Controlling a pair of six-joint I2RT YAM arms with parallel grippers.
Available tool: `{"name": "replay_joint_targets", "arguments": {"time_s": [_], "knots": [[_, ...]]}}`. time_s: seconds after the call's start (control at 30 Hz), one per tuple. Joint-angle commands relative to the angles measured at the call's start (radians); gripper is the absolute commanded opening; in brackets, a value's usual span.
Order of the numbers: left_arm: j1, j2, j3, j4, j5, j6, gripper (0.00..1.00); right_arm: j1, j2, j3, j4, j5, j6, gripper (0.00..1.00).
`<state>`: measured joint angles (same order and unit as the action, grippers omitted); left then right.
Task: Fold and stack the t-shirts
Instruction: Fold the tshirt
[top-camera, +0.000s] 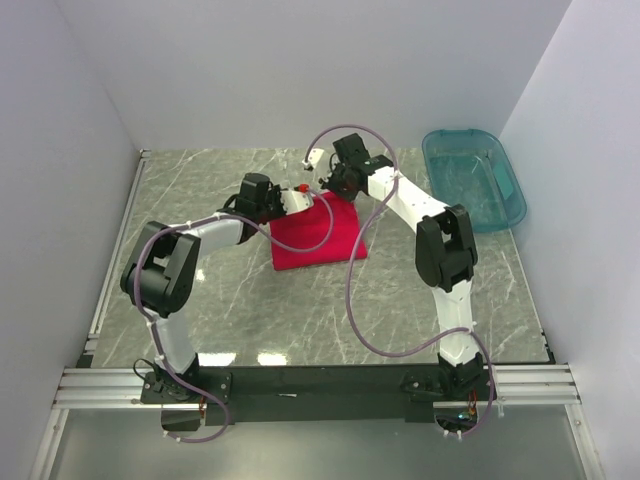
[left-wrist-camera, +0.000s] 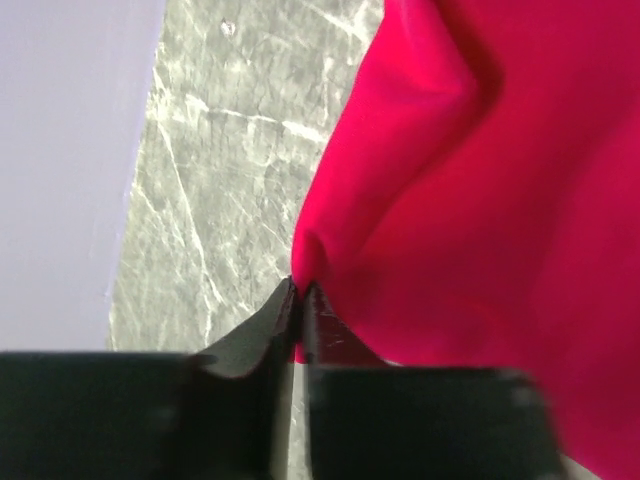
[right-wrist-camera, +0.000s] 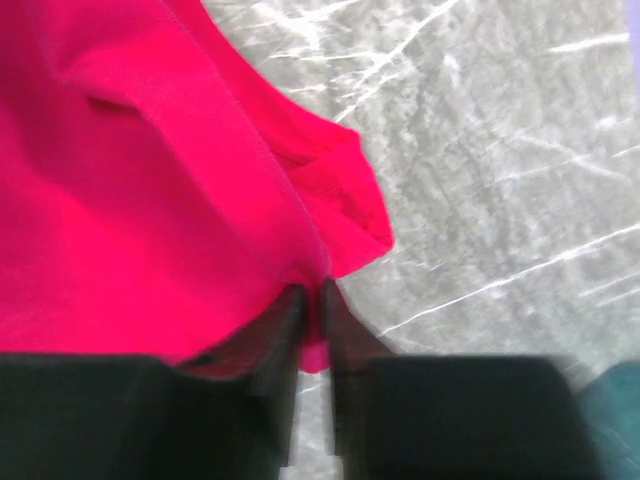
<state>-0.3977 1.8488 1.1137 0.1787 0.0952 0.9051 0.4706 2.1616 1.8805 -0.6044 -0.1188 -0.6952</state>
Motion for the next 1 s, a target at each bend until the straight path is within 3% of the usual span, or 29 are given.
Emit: {"name": "replay_joint_targets", "arguments": {"time_s": [0.0, 0.03, 0.07, 0.1, 0.13, 0.2, 0.27, 0.33, 0.4, 0.43, 0.47, 0.53, 0.57, 0.63, 0.8, 0.97], "knots": [[0.003, 0.016, 0.090, 0.001, -0.026, -0.057, 0.22, -0.006, 0.030, 0.051, 0.046, 0.054, 0.025, 0.26], [0.003, 0.016, 0.100, -0.001, -0.038, -0.069, 0.37, -0.004, 0.035, 0.052, 0.057, 0.068, 0.048, 0.37], [0.003, 0.010, 0.107, 0.033, -0.055, -0.090, 0.43, -0.004, 0.041, 0.058, 0.063, 0.099, 0.062, 0.48], [0.003, -0.005, 0.110, 0.054, -0.092, -0.141, 0.50, -0.004, 0.044, 0.057, 0.072, 0.116, 0.081, 0.52], [0.003, -0.013, 0.120, 0.065, -0.092, -0.164, 0.69, -0.006, 0.041, 0.052, 0.107, 0.154, 0.126, 0.54], [0.003, -0.039, 0.165, 0.061, -0.155, -0.231, 0.76, -0.006, 0.030, 0.032, 0.147, 0.258, 0.173, 0.60], [0.003, -0.065, 0.207, 0.044, -0.221, -0.297, 0.77, -0.010, 0.009, 0.022, 0.170, 0.284, 0.221, 0.60], [0.005, -0.123, 0.231, -0.004, -0.273, -0.476, 0.78, -0.029, -0.020, 0.006, 0.147, 0.199, 0.243, 0.58], [0.011, -0.187, 0.233, -0.103, -0.214, -0.687, 0.79, -0.052, -0.071, -0.020, 0.082, 0.016, 0.203, 0.52], [0.014, -0.201, 0.229, -0.138, -0.119, -0.745, 0.77, -0.058, -0.097, -0.032, 0.019, -0.186, 0.160, 0.45], [0.014, -0.209, 0.227, -0.171, -0.079, -0.838, 0.76, -0.062, -0.098, -0.046, -0.004, -0.252, 0.154, 0.27], [0.014, -0.206, 0.219, -0.245, 0.027, -0.918, 0.68, -0.064, -0.074, -0.018, -0.087, -0.353, 0.157, 0.18], [0.017, -0.198, 0.192, -0.239, 0.119, -0.964, 0.65, -0.064, -0.018, 0.044, -0.115, -0.366, 0.172, 0.07], [0.017, -0.157, 0.176, -0.223, 0.159, -1.037, 0.58, -0.069, 0.050, 0.121, -0.174, -0.364, 0.225, 0.01], [0.036, -0.002, 0.228, -0.202, 0.280, -1.129, 0.52, -0.075, 0.165, 0.209, -0.126, -0.213, 0.359, 0.01], [0.042, 0.137, 0.299, -0.191, 0.307, -1.170, 0.49, -0.079, 0.260, 0.327, -0.132, -0.093, 0.425, 0.00]]}}
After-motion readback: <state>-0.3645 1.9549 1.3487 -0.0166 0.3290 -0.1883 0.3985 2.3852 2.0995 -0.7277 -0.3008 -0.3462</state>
